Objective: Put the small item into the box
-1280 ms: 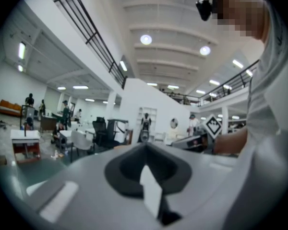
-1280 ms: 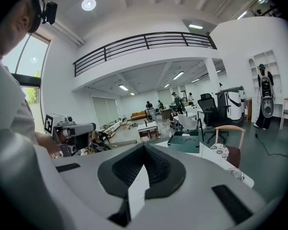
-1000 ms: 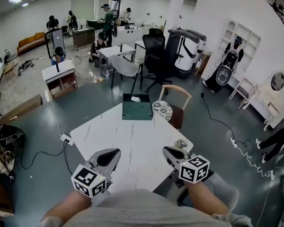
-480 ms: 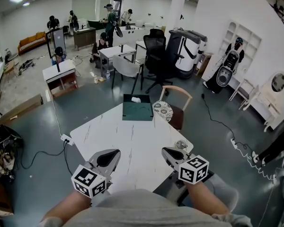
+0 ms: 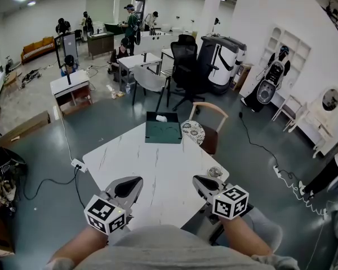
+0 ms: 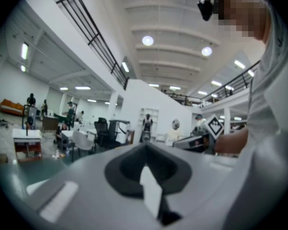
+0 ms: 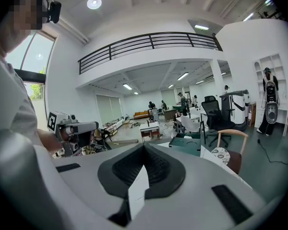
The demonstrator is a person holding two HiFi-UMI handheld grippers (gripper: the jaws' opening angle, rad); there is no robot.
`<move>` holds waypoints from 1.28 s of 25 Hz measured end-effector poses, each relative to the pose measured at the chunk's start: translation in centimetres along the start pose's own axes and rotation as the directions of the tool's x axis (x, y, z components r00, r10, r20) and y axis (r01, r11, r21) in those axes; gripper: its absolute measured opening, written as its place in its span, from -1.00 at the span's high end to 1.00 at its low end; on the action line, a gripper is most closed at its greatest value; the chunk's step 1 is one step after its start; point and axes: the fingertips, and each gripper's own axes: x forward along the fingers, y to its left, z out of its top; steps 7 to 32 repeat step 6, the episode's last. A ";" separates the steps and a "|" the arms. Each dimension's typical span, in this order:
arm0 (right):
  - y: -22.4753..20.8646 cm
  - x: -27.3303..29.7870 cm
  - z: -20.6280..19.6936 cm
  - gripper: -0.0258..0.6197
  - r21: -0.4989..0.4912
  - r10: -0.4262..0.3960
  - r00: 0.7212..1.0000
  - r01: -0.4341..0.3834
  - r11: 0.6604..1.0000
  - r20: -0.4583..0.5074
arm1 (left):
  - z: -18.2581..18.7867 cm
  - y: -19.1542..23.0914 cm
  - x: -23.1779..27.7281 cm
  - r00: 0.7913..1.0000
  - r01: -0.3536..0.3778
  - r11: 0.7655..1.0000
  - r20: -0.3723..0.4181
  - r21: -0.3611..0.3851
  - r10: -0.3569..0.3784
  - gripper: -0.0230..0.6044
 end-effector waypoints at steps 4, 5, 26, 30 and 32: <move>0.3 -0.1 -0.1 0.90 -0.002 0.004 1.000 -0.004 1.000 -0.002 | -0.1 -0.1 -0.1 1.000 -0.001 1.000 0.003 -0.002 0.001 0.91; 0.3 -0.1 -0.2 0.90 -0.002 0.005 1.000 -0.005 1.000 -0.003 | -0.1 -0.2 -0.2 1.000 -0.001 1.000 0.002 -0.002 0.001 0.91; 0.4 -0.2 -0.2 0.90 -0.002 0.006 1.000 -0.006 1.000 -0.002 | -0.2 -0.3 -0.2 1.000 -0.001 1.000 0.002 -0.003 0.001 0.91; 0.4 -0.2 -0.2 0.90 -0.002 0.006 1.000 -0.006 1.000 -0.002 | -0.2 -0.3 -0.2 1.000 -0.001 1.000 0.002 -0.003 0.001 0.91; 0.4 -0.2 -0.2 0.90 -0.002 0.006 1.000 -0.006 1.000 -0.002 | -0.2 -0.3 -0.2 1.000 -0.001 1.000 0.002 -0.003 0.001 0.91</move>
